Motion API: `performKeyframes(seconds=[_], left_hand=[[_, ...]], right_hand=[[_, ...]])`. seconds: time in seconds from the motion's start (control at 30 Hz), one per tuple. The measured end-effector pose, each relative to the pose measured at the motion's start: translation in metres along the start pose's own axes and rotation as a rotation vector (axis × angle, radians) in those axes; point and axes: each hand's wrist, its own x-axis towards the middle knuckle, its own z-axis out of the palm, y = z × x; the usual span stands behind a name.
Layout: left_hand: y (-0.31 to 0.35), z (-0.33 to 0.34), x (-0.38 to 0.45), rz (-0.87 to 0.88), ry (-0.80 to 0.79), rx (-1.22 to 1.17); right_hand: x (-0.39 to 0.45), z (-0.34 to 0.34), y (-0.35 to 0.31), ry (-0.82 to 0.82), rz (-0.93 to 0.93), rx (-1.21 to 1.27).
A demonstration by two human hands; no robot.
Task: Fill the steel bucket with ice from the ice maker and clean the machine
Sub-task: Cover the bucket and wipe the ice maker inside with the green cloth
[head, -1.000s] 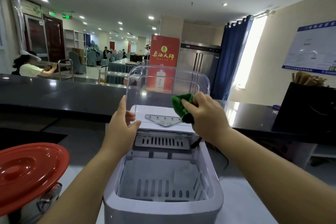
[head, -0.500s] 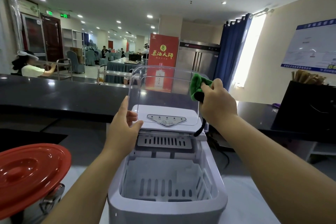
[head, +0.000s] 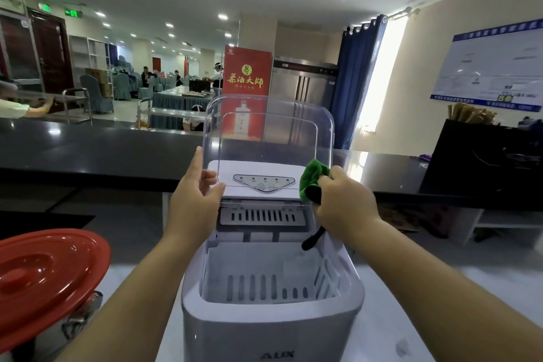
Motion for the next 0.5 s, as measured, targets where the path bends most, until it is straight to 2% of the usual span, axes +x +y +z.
performKeyframes(seconds=[0.23, 0.5], left_hand=[[-0.009, -0.012, -0.011, 0.002, 0.016, -0.116], [-0.023, -0.027, -0.011, -0.068, 0.011, -0.289]], right_hand=[[-0.009, -0.014, -0.009, -0.115, 0.01, 0.04], [-0.027, -0.01, -0.066, -0.149, -0.179, 0.386]])
